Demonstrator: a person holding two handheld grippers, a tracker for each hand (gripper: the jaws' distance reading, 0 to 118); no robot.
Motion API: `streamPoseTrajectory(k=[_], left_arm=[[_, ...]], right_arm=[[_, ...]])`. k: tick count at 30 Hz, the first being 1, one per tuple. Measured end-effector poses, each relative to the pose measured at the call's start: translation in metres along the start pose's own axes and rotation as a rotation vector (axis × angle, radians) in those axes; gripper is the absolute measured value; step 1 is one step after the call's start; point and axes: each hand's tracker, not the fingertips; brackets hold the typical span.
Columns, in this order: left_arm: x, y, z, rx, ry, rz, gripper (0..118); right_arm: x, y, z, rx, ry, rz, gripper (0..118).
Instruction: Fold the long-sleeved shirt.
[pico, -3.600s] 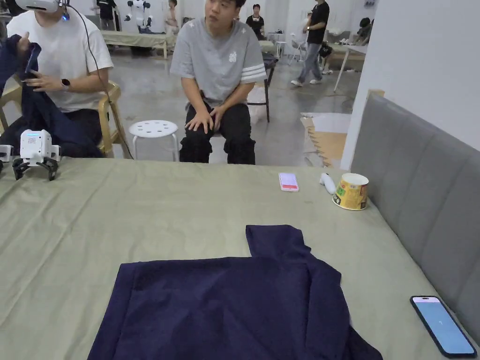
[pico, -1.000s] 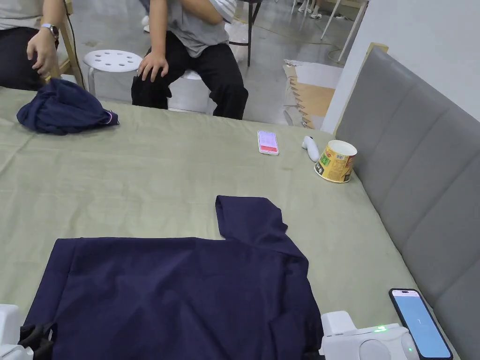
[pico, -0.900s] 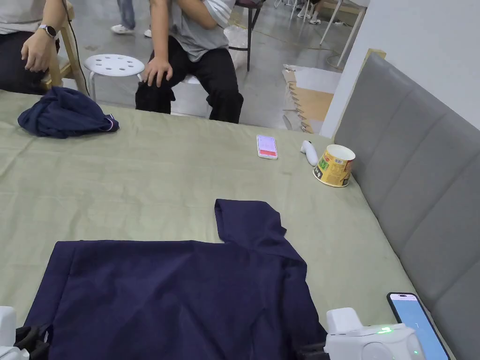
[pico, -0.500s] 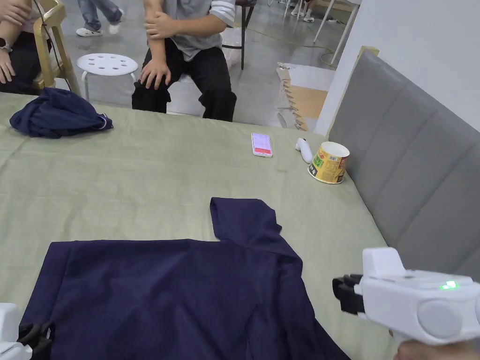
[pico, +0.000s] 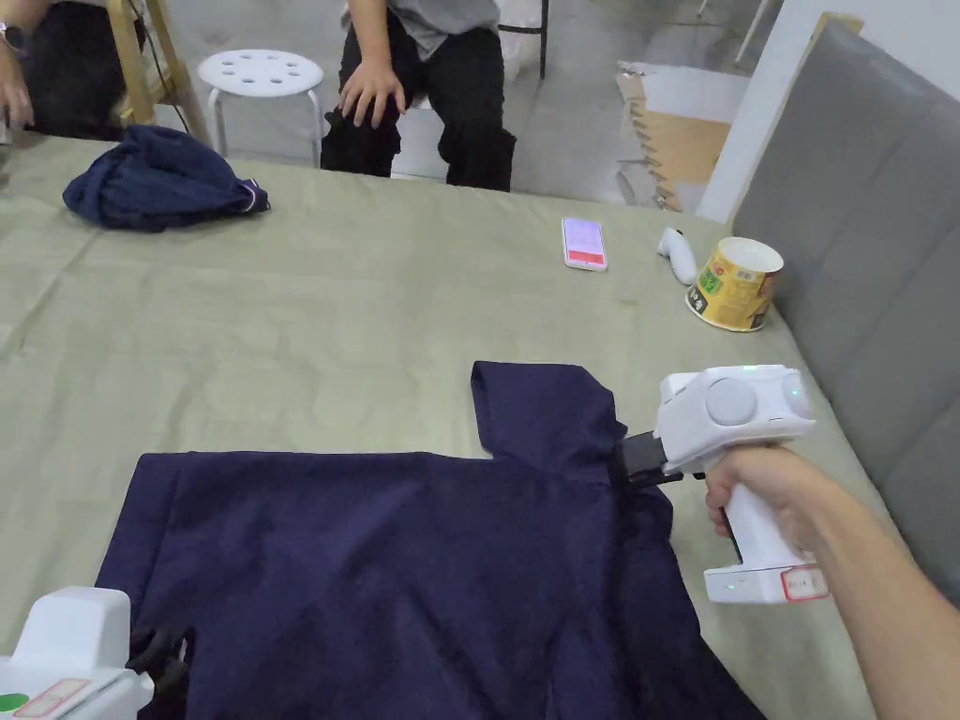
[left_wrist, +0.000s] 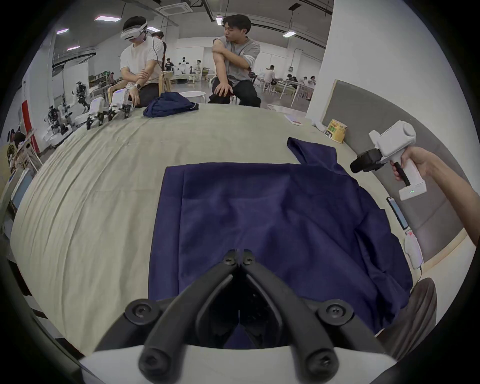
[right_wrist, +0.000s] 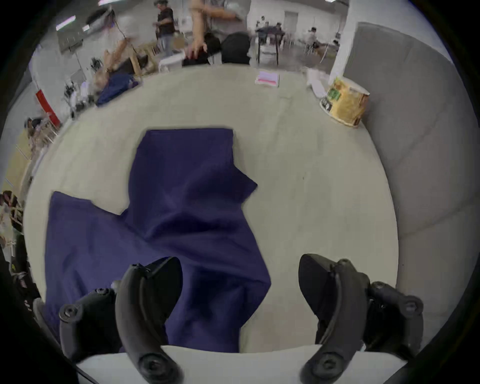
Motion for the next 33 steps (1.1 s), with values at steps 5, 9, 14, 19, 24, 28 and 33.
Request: streamPoseTrajectory(k=[5,9,14,19,24,28,33], left_arm=[[-0.008,0.004,-0.006,-0.007,0.022,0.017,4],[-0.008,0.008,-0.011,-0.019,0.036,0.0,4],[-0.016,0.038,-0.037,-0.05,0.069,-0.023,4],[-0.042,0.095,-0.088,-0.078,0.18,-0.099,33],[-0.073,0.144,-0.154,-0.137,0.199,-0.071,86],[-0.087,0.158,-0.201,-0.267,0.134,0.004,86],[-0.082,0.143,-0.226,-0.362,0.095,-0.113,86]], right_arm=[[-0.005,-0.015,-0.038,-0.136,0.029,0.062,78],[-0.004,-0.021,-0.029,-0.084,0.06,-0.021,58],[-0.006,-0.024,-0.028,-0.059,0.118,-0.048,9],[-0.014,-0.024,-0.03,-0.059,0.061,-0.01,9],[-0.012,-0.026,-0.031,-0.056,0.061,-0.028,9],[-0.008,-0.031,-0.03,-0.044,0.075,-0.05,9],[-0.008,-0.03,-0.03,-0.041,0.084,-0.04,9]])
